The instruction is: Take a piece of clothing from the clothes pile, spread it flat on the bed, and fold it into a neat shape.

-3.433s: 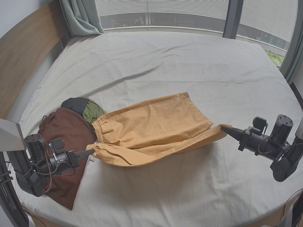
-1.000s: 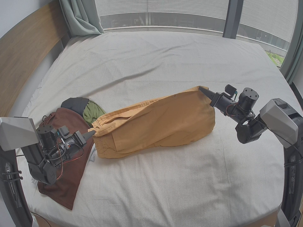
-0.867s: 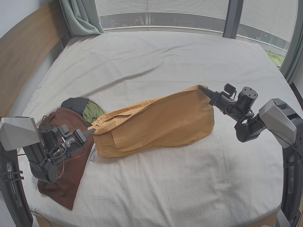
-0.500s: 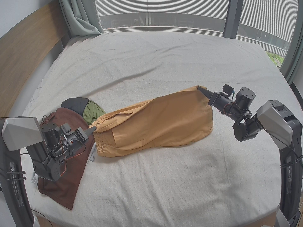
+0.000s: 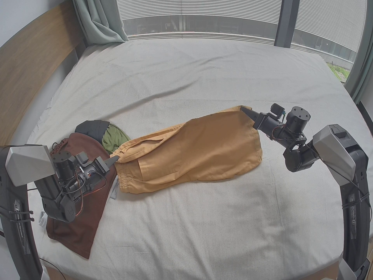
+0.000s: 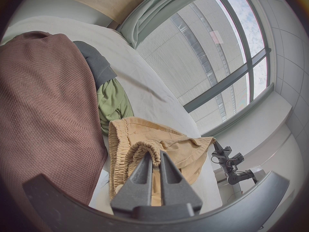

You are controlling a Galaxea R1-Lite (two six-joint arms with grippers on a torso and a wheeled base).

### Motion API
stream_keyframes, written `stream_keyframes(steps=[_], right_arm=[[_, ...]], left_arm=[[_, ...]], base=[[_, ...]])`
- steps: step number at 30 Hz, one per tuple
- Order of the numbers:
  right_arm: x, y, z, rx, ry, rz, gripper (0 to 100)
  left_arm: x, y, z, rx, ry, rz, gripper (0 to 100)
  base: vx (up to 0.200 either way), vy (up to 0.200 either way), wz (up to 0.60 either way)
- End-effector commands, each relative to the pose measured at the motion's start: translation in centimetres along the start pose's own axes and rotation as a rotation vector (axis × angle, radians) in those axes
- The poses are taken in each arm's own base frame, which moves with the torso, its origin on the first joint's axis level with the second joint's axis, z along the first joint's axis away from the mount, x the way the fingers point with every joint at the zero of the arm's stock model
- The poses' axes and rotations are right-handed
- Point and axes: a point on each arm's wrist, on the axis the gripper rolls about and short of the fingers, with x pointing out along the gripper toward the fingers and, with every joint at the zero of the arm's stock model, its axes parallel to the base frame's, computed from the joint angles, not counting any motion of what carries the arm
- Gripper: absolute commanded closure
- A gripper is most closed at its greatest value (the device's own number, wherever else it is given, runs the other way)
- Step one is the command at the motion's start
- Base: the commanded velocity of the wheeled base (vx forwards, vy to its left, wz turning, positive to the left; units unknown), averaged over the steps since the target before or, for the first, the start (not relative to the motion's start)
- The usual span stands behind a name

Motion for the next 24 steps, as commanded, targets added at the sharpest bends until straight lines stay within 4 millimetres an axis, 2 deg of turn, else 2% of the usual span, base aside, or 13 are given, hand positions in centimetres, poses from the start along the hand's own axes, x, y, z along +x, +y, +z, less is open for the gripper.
stream_keyframes(steps=[1,6,7,8,9,17,22,24], right_arm=[[0.2,-0.1,0.0,0.0,0.001,0.0,100],[0.5,0.0,0.2,-0.005,-0.003,0.005,100],[0.5,0.0,0.2,-0.005,-0.003,0.005,0],[0.5,0.0,0.2,-0.005,-0.003,0.005,0],[0.8,-0.1,0.3,-0.012,-0.013,0.01,0],[0.6,-0.1,0.1,-0.009,-0.011,0.003,0],[-0.2,0.5,0.2,-0.002,0.008,-0.008,0],[-0.8,1.0,-0.1,-0.008,0.027,-0.015,0]], left_arm=[[0.2,0.2,0.1,-0.001,-0.003,0.001,100],[0.3,0.2,0.2,0.002,-0.01,-0.002,100],[0.3,0.2,0.2,0.002,-0.01,-0.002,100],[0.3,0.2,0.2,0.002,-0.01,-0.002,100],[0.4,0.3,0.4,0.006,-0.027,0.004,0],[0.5,0.7,1.9,0.017,-0.094,0.024,0],[0.3,0.4,2.1,0.021,-0.1,0.02,0],[0.1,-0.3,2.4,0.028,-0.107,0.01,0]], base=[[0.0,0.0,0.0],[0.0,0.0,0.0],[0.0,0.0,0.0],[0.0,0.0,0.0],[0.0,0.0,0.0],[0.0,0.0,0.0],[0.0,0.0,0.0],[0.0,0.0,0.0]])
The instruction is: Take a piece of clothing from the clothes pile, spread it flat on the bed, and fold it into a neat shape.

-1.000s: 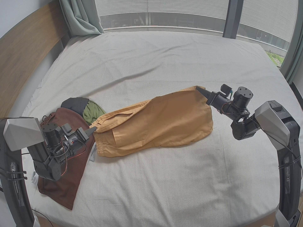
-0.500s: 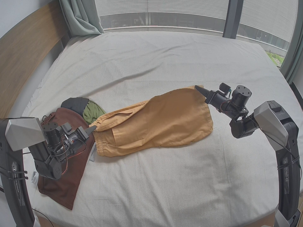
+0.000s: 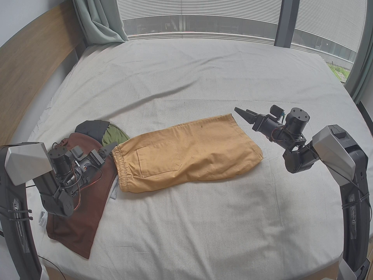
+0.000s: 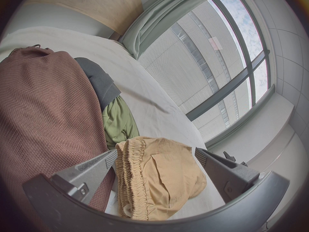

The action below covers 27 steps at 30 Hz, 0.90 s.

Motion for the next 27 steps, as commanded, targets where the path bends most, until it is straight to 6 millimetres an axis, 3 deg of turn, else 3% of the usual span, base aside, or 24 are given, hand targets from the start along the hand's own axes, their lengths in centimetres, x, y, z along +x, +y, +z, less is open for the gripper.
stream_keyframes(steps=[1,8,12,16,19,27], right_arm=[[-0.8,1.0,0.4,-0.007,0.015,-0.004,0],[-2.5,2.5,-1.4,-0.02,0.058,-0.008,0],[-4.4,4.3,-1.7,-0.027,0.093,-0.015,0],[-5.1,5.2,-2.0,-0.024,0.109,-0.012,0],[-6.6,7.2,-2.8,0.009,0.158,-0.028,0],[-6.8,8.9,-4.4,0.006,0.182,-0.084,0]], left_arm=[[-0.3,-0.8,0.6,0.009,-0.013,-0.014,0],[-1.1,-1.8,1.1,0.022,-0.021,-0.025,0],[-1.9,-3.3,1.8,0.087,-0.036,-0.046,0],[-2.3,-4.0,1.9,0.11,-0.038,-0.057,0],[-2.6,-5.5,1.4,0.179,-0.026,-0.081,0],[-3.2,-6.9,1.0,0.287,-0.03,-0.088,0]], base=[[0.0,0.0,0.0],[0.0,0.0,0.0],[0.0,0.0,0.0],[0.0,0.0,0.0],[0.0,0.0,0.0],[0.0,0.0,0.0]])
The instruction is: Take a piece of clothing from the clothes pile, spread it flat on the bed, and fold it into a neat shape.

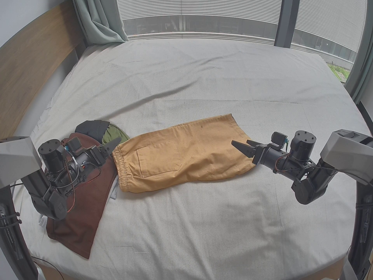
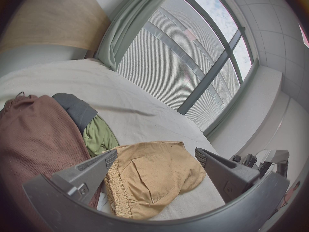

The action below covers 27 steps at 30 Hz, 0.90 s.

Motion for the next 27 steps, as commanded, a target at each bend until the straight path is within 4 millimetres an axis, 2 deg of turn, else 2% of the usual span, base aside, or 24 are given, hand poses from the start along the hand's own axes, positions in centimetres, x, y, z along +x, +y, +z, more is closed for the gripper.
stream_keyframes(steps=[1,9,14,23,27], right_arm=[[-0.4,1.5,0.0,-0.009,0.01,0.014,0],[-0.5,3.3,-2.5,0.018,0.066,-0.056,0],[-0.5,4.0,-3.1,0.02,0.077,-0.067,0],[-1.8,4.2,-4.6,0.049,0.144,-0.092,0],[-2.2,4.1,-5.2,0.059,0.16,-0.133,0]], left_arm=[[-0.5,-1.4,0.6,0.032,-0.016,-0.018,0],[-0.3,-2.3,-0.3,0.209,-0.006,-0.006,0],[-0.3,-2.4,-0.2,0.244,-0.019,0.012,0],[-0.3,-2.2,-0.3,0.377,-0.024,0.055,0],[-0.3,-2.4,-0.1,0.378,-0.032,0.049,0]], base=[[0.0,0.0,0.0],[0.0,0.0,0.0],[0.0,0.0,0.0],[0.0,0.0,0.0],[0.0,0.0,0.0]])
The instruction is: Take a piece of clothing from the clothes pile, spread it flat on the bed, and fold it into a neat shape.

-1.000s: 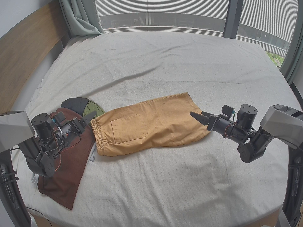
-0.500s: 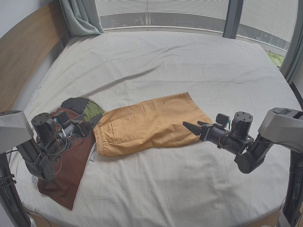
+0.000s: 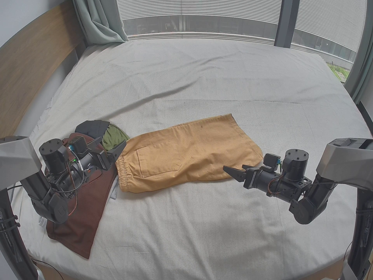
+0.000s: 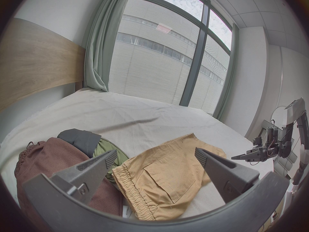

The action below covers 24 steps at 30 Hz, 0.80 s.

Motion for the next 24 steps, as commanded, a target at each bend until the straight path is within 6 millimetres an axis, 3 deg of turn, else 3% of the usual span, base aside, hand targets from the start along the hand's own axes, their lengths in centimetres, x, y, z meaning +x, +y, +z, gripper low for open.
stream_keyframes(steps=[1,24], right_arm=[[-0.1,-0.2,-0.8,0.009,0.012,-0.038,0],[-0.7,-0.8,-3.4,0.056,0.077,-0.066,0]], left_arm=[[0.0,0.2,0.2,0.001,-0.006,0.002,0],[-0.2,0.3,-0.1,0.004,0.006,0.005,0]], base=[[0.0,0.0,0.0],[0.0,0.0,0.0]])
